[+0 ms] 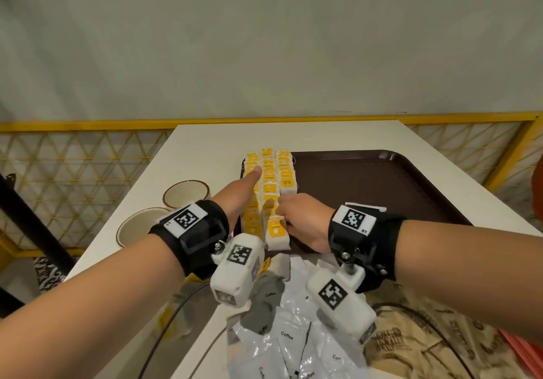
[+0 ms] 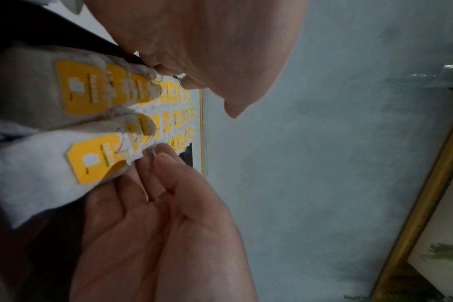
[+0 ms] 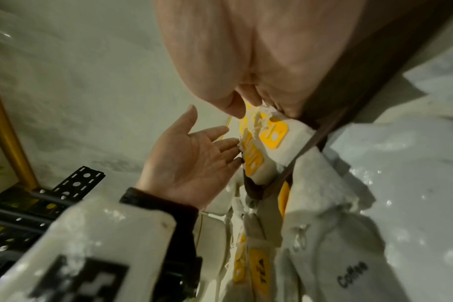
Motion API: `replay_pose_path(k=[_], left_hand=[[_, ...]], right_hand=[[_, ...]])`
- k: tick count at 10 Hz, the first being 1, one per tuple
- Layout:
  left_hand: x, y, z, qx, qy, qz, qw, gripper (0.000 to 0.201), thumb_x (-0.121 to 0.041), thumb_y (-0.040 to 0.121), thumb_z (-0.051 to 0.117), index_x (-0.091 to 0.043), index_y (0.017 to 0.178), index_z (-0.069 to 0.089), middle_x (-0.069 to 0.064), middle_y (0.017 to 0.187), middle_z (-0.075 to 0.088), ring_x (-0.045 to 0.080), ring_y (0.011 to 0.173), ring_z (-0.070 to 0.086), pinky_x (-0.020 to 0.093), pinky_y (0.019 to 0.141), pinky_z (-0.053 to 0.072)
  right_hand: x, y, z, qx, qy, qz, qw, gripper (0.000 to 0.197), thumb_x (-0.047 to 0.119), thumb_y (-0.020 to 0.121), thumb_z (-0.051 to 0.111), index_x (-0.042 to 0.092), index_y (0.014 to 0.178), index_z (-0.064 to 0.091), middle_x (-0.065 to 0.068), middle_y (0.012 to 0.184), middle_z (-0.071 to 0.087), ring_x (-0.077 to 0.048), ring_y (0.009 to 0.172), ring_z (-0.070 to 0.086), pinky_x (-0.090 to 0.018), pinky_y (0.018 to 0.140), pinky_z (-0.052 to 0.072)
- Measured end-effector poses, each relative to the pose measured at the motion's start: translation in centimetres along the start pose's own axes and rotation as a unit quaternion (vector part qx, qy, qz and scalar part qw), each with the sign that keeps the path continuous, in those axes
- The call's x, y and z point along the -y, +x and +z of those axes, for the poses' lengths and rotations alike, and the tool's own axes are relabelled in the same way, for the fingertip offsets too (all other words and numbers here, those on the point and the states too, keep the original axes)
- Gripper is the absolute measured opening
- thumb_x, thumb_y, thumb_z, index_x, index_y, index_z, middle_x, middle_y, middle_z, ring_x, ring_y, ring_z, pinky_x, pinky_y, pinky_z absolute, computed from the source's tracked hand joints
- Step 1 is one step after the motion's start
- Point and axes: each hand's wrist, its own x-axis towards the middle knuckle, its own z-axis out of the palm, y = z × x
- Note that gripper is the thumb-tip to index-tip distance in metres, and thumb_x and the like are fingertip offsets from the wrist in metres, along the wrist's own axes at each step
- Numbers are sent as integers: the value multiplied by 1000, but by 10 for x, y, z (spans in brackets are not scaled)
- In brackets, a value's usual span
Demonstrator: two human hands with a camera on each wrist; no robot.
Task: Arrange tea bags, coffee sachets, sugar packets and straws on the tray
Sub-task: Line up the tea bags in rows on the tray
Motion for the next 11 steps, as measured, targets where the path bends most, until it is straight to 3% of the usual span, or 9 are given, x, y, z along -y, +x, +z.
replay_pose_path(k=[1, 2, 3, 4, 5, 6, 8, 10, 11], left_hand=[[-6, -15, 3, -31, 29, 8, 999, 67, -54, 98, 32, -14, 151, 22, 7, 158, 20, 23, 145, 20, 38, 115, 18], [-20, -31, -5, -46, 26, 37, 998, 63, -48, 99, 36, -12, 149, 25, 9, 156, 24, 25, 144, 21, 38, 114, 19], [-33, -56, -31, 19, 45, 89, 995, 44, -44, 99, 40, -12, 126, 54, 8, 129, 59, 22, 124, 49, 34, 105, 33], [-29, -91, -61, 80, 222, 135, 962, 28, -34, 96, 52, -14, 101, 71, 3, 100, 73, 14, 97, 66, 27, 92, 47], [-2, -117, -83, 124, 496, 122, 851, 15, -37, 86, 66, -29, 98, 72, -11, 92, 72, 4, 87, 64, 18, 81, 48], [33, -127, -94, 188, 598, 74, 776, 35, -39, 75, 76, -39, 109, 66, -21, 95, 64, 1, 91, 59, 13, 75, 45], [58, -122, -98, 182, 626, 93, 753, 42, -36, 70, 79, -36, 108, 61, -18, 91, 54, 5, 84, 54, 18, 72, 43], [63, -119, -97, 172, 621, 116, 755, 15, -34, 78, 74, -27, 90, 67, -19, 74, 55, 1, 70, 52, 14, 62, 37], [58, -122, -102, 176, 577, 118, 789, 8, -34, 78, 74, -28, 80, 69, -13, 82, 62, 7, 77, 56, 18, 68, 43]], right_hand=[[5, -3, 4, -18, 40, 32, 999, 36, 8, 96, 40, -12, 125, 49, 3, 75, 44, -7, 63, 43, -18, 56, 39], [31, -13, 0, -20, 15, 65, 998, 45, 8, 98, 42, 4, 142, 40, -8, 117, 54, -22, 102, 57, -26, 85, 43], [45, -18, -6, -66, 162, 53, 983, 57, 5, 94, 47, 12, 148, 32, -10, 144, 42, -26, 127, 46, -37, 107, 40], [62, -37, -7, 11, 43, -26, 999, 33, 7, 91, 57, 12, 124, 60, -4, 117, 63, -13, 101, 60, -25, 87, 52], [71, -56, 2, 126, -311, -117, 935, 25, 23, 89, 63, 17, 114, 67, 11, 101, 65, -4, 86, 57, -16, 77, 45], [72, -62, 18, 179, -471, -132, 854, 39, 34, 86, 69, 16, 120, 60, 10, 105, 56, -10, 92, 51, -22, 80, 43], [68, -61, 38, 173, -528, -128, 821, 21, 21, 89, 63, 15, 109, 66, 1, 100, 64, -17, 85, 55, -25, 72, 44], [80, -53, 32, 26, -409, -194, 891, 21, 11, 92, 47, 8, 98, 66, -1, 84, 57, -20, 80, 53, -25, 62, 37], [84, -51, 45, 27, -365, -227, 903, 15, 11, 91, 49, 7, 94, 63, -2, 82, 58, -20, 80, 53, -26, 68, 40]])
